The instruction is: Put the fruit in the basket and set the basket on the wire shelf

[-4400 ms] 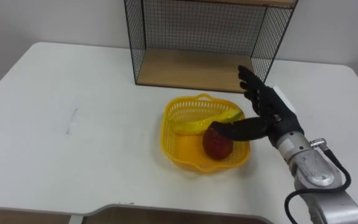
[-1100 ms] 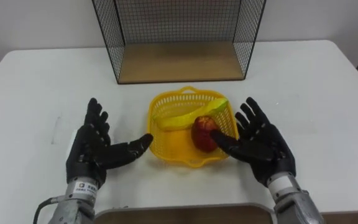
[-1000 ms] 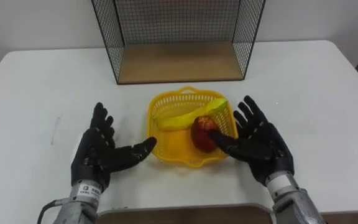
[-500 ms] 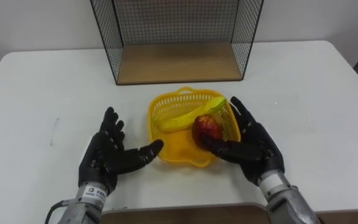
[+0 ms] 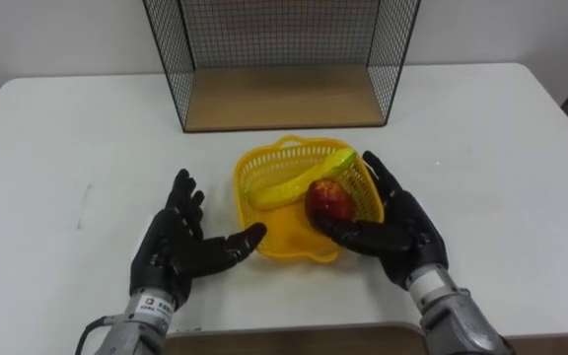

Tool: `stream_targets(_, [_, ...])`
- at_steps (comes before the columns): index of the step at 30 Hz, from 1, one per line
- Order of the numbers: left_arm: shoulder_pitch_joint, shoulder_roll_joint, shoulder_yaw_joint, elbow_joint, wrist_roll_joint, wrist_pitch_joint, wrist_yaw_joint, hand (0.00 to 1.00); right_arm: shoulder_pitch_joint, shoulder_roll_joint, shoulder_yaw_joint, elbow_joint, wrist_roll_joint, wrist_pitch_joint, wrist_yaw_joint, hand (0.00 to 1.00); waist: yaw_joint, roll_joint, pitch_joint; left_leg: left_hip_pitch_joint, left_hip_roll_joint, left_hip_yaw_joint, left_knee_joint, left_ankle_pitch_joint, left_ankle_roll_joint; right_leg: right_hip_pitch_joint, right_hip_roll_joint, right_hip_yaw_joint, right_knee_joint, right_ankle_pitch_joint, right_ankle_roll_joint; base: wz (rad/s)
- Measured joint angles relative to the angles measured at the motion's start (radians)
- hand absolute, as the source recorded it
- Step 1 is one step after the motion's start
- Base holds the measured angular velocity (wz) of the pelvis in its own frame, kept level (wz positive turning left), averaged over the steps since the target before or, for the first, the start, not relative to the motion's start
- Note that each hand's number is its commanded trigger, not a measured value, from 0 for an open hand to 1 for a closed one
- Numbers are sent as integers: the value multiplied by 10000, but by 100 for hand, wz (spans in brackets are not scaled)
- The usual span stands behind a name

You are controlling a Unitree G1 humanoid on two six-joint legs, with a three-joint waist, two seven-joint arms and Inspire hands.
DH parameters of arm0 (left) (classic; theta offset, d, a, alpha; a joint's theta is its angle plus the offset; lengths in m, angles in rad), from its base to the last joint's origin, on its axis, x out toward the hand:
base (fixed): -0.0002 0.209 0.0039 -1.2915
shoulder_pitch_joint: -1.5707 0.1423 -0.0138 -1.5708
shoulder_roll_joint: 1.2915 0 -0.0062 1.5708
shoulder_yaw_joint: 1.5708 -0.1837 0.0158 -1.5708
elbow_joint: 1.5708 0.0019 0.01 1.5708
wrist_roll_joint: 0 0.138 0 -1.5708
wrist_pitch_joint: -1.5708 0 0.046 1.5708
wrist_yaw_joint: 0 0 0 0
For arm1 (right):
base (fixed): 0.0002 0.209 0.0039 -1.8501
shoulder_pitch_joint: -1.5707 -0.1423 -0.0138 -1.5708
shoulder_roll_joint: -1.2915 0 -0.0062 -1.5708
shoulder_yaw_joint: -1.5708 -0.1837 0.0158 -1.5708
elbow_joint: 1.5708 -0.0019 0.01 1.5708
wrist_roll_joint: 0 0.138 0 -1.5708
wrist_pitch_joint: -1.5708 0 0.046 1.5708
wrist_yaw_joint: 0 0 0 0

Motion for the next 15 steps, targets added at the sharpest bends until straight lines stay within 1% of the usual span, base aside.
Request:
stream_targets(3, [0, -2, -3, -2, -3, -1, 0, 0, -1, 7, 1, 0, -41, 0, 0, 0, 10, -26, -12, 3, 0, 0, 6, 0, 0, 3, 0, -1, 0, 0, 0, 0])
stream_targets(10, [0, -28, -5, -19, -34, 4, 0, 0, 0, 11, 58, 59, -44, 0, 1, 0, 0, -24, -11, -1, 0, -1, 10, 0, 0, 3, 0, -4, 0, 0, 0, 0])
stream_targets(15, [-9, -68, 9, -19, -452, 16, -22, 0, -129, 73, 62, 322, -49, 19, 119, 0, -19, -18, -8, 4, 1, -3, 25, 0, 0, 15, -1, -8, -1, 1, -1, 0])
